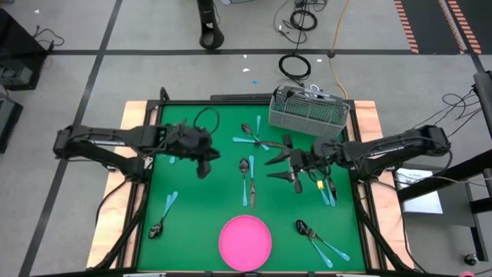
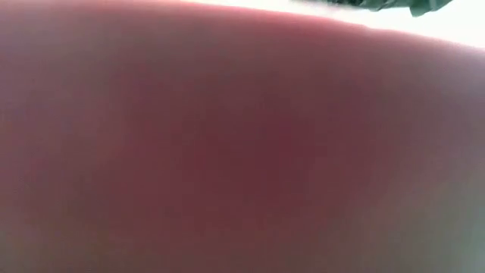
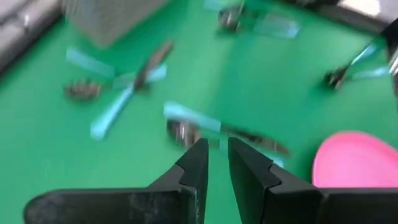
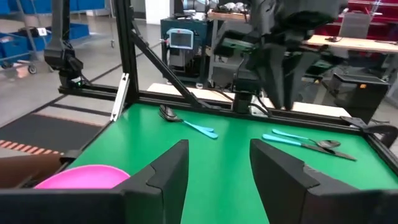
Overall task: Sort silverware
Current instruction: Put the blue fork into the utensil holder
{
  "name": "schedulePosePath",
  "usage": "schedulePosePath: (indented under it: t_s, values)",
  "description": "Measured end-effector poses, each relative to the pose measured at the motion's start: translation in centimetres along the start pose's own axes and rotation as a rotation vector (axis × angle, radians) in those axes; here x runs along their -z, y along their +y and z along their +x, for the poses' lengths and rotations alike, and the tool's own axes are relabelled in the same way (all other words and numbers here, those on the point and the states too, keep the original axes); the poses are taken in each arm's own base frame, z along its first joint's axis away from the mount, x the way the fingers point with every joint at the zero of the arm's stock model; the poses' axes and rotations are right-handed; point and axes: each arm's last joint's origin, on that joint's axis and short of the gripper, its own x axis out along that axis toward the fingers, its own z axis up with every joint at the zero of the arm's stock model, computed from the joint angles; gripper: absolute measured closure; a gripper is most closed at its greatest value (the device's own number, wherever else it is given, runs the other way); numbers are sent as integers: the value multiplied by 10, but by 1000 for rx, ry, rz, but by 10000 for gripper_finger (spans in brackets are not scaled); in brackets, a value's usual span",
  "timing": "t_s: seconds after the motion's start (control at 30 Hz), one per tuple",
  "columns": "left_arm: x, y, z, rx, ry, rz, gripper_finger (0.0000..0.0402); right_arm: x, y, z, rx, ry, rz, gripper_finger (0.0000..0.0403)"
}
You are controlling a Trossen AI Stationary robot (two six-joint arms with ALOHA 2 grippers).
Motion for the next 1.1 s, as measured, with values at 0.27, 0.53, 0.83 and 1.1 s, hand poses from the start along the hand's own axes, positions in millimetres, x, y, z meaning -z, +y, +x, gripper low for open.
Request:
schedulePosePath:
  t_s: [0.27,0.53,0.83,1.1]
  values:
    - [38,-29,-6,-14,270,-191,338,0,-1,3,-1,-17,2,243]
    - [72,-52,2,-73,593,-322,338,0,-1,3,-2,-17,-12,243]
    - [114,-73,24,-254,949,-318,338,-3,-1,3,1,-49,-54,243]
    - [132,-69,27,-345,1088,-321,338,-5,-1,3,3,-69,-85,243]
